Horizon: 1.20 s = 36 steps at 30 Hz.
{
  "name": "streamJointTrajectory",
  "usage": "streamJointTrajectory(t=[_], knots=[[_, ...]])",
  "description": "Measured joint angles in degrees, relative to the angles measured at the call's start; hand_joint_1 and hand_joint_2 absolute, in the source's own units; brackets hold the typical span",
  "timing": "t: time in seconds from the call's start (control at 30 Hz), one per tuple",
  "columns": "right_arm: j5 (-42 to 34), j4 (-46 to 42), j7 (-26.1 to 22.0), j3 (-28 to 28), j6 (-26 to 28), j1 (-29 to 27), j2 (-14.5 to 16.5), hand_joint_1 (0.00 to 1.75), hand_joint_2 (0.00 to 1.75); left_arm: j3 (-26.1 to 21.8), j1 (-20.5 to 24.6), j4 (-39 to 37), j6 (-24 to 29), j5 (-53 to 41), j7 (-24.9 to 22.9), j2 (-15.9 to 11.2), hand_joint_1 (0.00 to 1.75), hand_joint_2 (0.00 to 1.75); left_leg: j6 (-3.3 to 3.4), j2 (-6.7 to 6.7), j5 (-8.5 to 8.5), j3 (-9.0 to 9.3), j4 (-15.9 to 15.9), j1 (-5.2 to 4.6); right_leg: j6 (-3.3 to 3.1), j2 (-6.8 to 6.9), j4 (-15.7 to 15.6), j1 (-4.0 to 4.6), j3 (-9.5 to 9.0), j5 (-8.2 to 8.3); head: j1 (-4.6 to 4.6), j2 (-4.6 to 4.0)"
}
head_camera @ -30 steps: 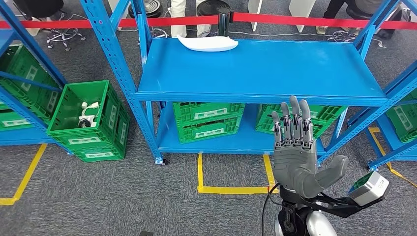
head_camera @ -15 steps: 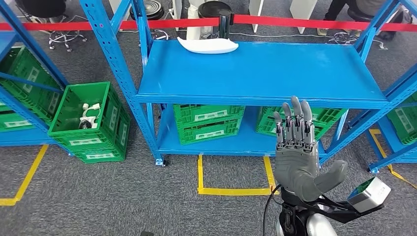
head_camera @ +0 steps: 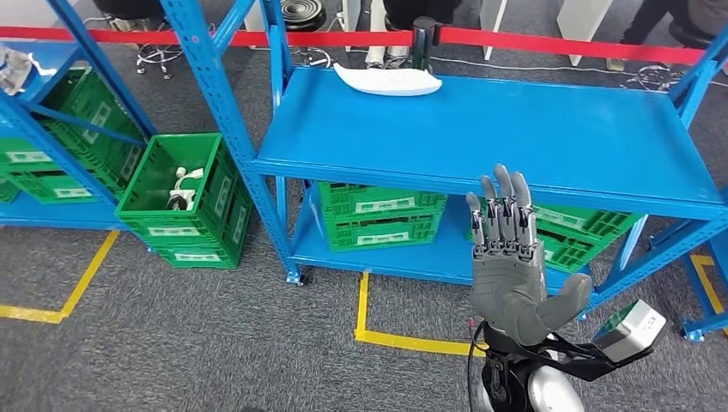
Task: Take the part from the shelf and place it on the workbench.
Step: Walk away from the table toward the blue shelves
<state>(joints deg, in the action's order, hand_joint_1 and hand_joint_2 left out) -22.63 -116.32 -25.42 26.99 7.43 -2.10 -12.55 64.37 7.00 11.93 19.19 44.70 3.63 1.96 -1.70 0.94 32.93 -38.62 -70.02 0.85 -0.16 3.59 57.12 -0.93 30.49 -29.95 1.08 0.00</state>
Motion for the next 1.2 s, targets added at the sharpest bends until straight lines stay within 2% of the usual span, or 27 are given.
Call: streamJointTrajectory(t=[0.07,0.13,0.2,0.23,0.3,0.33,0.37,0.4,0.43,0.47,0.5,0.57,0.63,0.7,0.73,0.8,0.83,0.87,0.9,0.93,0.97,1.0,1.03,1.1,1.13,1.17,1.2], knots=[[0.0,0.0,0.0,0.0,0.0,0.0,0.0,0.0,0.0,0.0,0.0,0.0,0.0,0.0,0.0,0.0,0.0,0.0,0.93,3.17,-3.48,3.56,7.4,-0.8,0.24,0.92,0.0,0.3,-0.66,-0.49,0.08,0.0],[0.0,0.0,0.0,0.0,0.0,0.0,0.0,0.0,0.0,0.0,0.2,0.0,0.0,0.0,0.0,0.0,0.0,0.0,1.62,5.24,-4.02,5.15,11.0,-1.58,0.73,2.02,0.0,0.56,-0.98,-0.86,0.11,0.0],[0.0,0.0,0.0,0.0,0.0,0.0,0.0,0.0,0.0,0.0,0.2,0.0,0.0,0.0,0.1,0.0,0.0,0.0,2.1,3.86,-3.96,5.1,11.5,-1.74,1.35,3.53,-0.1,0.61,-1.27,-1.11,0.07,0.0],[0.0,-0.1,0.0,0.0,0.0,0.1,0.0,0.0,0.0,0.0,0.2,0.0,0.0,0.0,0.1,0.0,0.0,0.0,2.38,2.9,-4.13,5.12,11.6,-1.64,1.71,3.34,0.1,0.5,-1.41,-1.53,-0.04,0.0],[0.1,-0.2,0.0,0.0,0.0,0.0,0.0,0.0,0.0,0.0,0.3,0.0,0.0,0.0,0.1,0.0,0.0,0.0,3.0,0.95,-4.48,5.3,12.0,-1.3,2.29,0.62,3.3,0.23,-0.35,-3.84,-0.38,0.0],[0.1,-0.2,0.0,0.0,0.0,0.0,0.0,0.0,0.0,0.0,0.3,0.0,0.0,-0.1,0.1,0.1,0.0,0.0,3.23,0.0,-4.57,5.33,12.0,-1.19,2.46,-1.37,6.8,0.09,1.17,-5.66,-0.77,0.0],[0.1,-0.3,0.0,0.0,0.1,-0.1,0.0,0.0,0.0,0.0,0.3,0.0,0.0,-0.1,0.1,0.2,0.0,0.0,3.38,-0.96,-4.6,5.33,12.0,-1.19,2.55,-2.59,10.8,0.04,3.16,-7.42,-1.18,0.0],[0.1,-0.3,0.0,0.0,0.1,-0.2,0.0,0.0,0.0,0.0,0.3,0.0,0.0,-0.1,0.1,0.2,0.0,0.0,3.46,-1.92,-4.61,5.36,12.0,-1.23,2.59,-3.15,14.4,0.03,5.09,-8.56,-1.57,0.0],[0.1,-0.3,0.0,0.0,0.1,-0.2,0.0,0.0,0.0,0.0,0.2,0.0,0.0,-0.1,0.1,0.3,0.0,0.0,3.51,-2.86,-4.61,5.44,12.0,-1.3,2.57,-3.37,16.3,0.03,6.35,-8.59,-1.83,0.0],[0.2,-0.3,0.0,0.0,0.1,-0.2,0.0,0.0,0.0,0.0,0.2,0.0,0.0,-0.1,0.1,0.3,0.0,0.0,3.51,-3.8,-4.59,5.58,12.0,-1.37,2.45,-3.52,16.0,0.03,6.66,-7.35,-2.04,0.0],[0.3,-0.3,0.0,0.0,0.2,-0.1,0.0,0.0,0.0,0.0,0.2,0.0,0.0,-0.1,0.0,0.3,0.0,0.0,3.48,-4.69,-4.55,5.78,12.0,-1.42,2.23,-3.8,13.5,0.03,5.99,-5.05,-2.2,0.0],[0.4,-0.3,0.1,0.0,0.2,-0.1,0.0,0.0,0.0,0.0,0.2,0.0,0.0,-0.1,0.0,0.4,0.0,0.0,3.31,-6.2,-4.41,6.05,11.9,-1.54,1.58,-5.63,5.9,0.0,3.36,-0.34,-2.45,0.0],[0.4,-0.3,0.1,0.0,0.2,0.0,0.0,0.0,0.0,0.0,0.2,0.0,0.0,-0.1,0.0,0.4,0.0,0.0,2.89,-7.21,-4.36,5.79,11.8,-1.45,0.96,-7.4,1.3,-0.01,1.64,1.13,-2.55,0.0],[0.5,-0.3,0.1,0.0,0.2,0.1,0.0,0.0,0.0,0.0,0.1,0.0,0.0,-0.1,0.0,0.5,0.0,0.0,2.19,-8.08,-4.49,5.35,11.9,-1.19,0.45,-7.29,0.4,0.09,1.18,0.89,-2.6,0.0],[0.6,-0.3,0.2,0.0,0.2,0.2,0.0,0.0,0.0,0.0,0.1,0.0,0.0,-0.1,0.0,0.4,0.0,0.0,1.86,-7.47,-4.37,5.24,11.8,-1.19,0.2,-6.77,0.1,0.1,1.01,1.03,-2.64,0.0],[0.9,-0.4,0.3,0.0,0.1,0.2,0.1,0.0,0.0,0.0,0.1,0.0,0.0,-0.2,0.0,0.4,0.0,0.0,1.2,-3.91,-2.66,3.98,9.4,-1.34,-0.38,-5.46,-0.7,-0.02,0.51,1.3,-2.1,0.0],[1.1,-0.4,0.4,0.0,0.1,0.2,0.1,0.0,0.0,0.0,0.2,0.0,0.0,-0.2,0.0,0.4,0.0,0.0,0.91,-1.82,-1.07,2.59,6.7,-1.25,-0.57,-4.71,-1.0,-0.05,0.31,1.34,-1.74,0.0],[1.2,-0.4,0.5,0.0,0.1,0.1,0.1,0.0,0.0,0.0,0.3,0.0,0.0,-0.2,0.1,0.4,0.0,0.0,0.53,-0.73,0.7,0.59,3.1,-1.0,-0.69,-3.95,-1.0,-0.07,0.21,1.29,-1.35,0.0],[1.3,-0.3,0.6,0.0,0.1,0.1,0.1,0.0,0.0,0.0,0.3,0.0,0.0,-0.3,0.1,0.4,0.0,0.0,0.17,-0.6,2.04,-1.39,-0.5,-0.64,-0.71,-3.12,-1.0,-0.12,0.15,1.21,-1.1,0.0],[1.4,-0.3,0.6,0.0,0.1,0.1,0.1,0.0,0.0,0.0,0.2,0.0,0.0,-0.3,0.1,0.4,0.0,0.0,-0.14,-0.64,2.51,-2.8,-2.9,-0.3,-0.63,-2.32,-1.0,-0.16,0.1,1.1,-0.98,0.0],[1.5,-0.3,0.6,0.0,0.1,0.1,0.1,0.0,0.0,0.0,0.2,0.0,0.0,-0.3,0.1,0.3,0.0,0.0,-0.43,-0.61,1.87,-3.23,-3.4,0.0,-0.48,-1.53,-1.0,-0.23,0.0,0.97,-0.9,0.0],[1.5,-0.3,0.7,0.0,0.1,0.1,0.1,0.0,0.0,0.0,0.2,0.0,0.0,-0.3,0.2,0.3,0.0,0.0,-0.65,-0.33,0.23,-2.42,-1.6,0.21,-0.24,-0.8,-1.0,-0.33,-0.16,0.79,-0.83,0.0],[1.6,-0.3,0.7,0.0,0.1,0.1,0.1,0.0,0.0,0.0,0.2,0.0,0.0,-0.3,0.2,0.3,0.0,0.0,-0.81,0.62,-1.94,-0.6,1.9,0.33,0.06,-0.16,-0.9,-0.43,-0.41,0.55,-0.77,0.0],[1.7,-0.3,0.7,0.0,0.1,0.2,0.1,0.0,0.0,0.0,0.3,0.0,0.0,-0.3,0.3,0.3,0.0,0.0,-0.74,3.79,-4.57,3.15,8.7,0.0,0.87,0.93,-0.5,-0.35,-0.91,-0.08,-0.39,0.0],[1.7,-0.3,0.7,0.0,0.0,0.2,0.1,0.0,0.0,0.0,0.3,0.0,0.0,-0.4,0.3,0.3,0.0,0.0,-0.39,4.88,-4.92,4.11,10.6,-0.21,1.26,1.42,-0.4,-0.23,-1.13,-0.36,-0.34,0.0],[1.8,-0.3,0.8,0.0,0.0,0.3,0.1,0.0,0.0,0.0,0.3,0.0,0.0,-0.4,0.3,0.3,0.0,0.0,0.05,5.09,-4.7,4.32,11.1,-0.44,1.61,1.93,-0.4,-0.12,-1.34,-0.55,-0.35,0.0],[1.9,-0.3,0.8,0.0,0.0,0.3,0.1,0.0,0.0,0.0,0.3,0.0,-0.1,-0.4,0.3,0.3,0.0,0.0,0.62,4.26,-4.73,4.18,11.1,-0.46,1.88,2.52,-0.5,-0.13,-1.57,-0.66,-0.47,0.0]])
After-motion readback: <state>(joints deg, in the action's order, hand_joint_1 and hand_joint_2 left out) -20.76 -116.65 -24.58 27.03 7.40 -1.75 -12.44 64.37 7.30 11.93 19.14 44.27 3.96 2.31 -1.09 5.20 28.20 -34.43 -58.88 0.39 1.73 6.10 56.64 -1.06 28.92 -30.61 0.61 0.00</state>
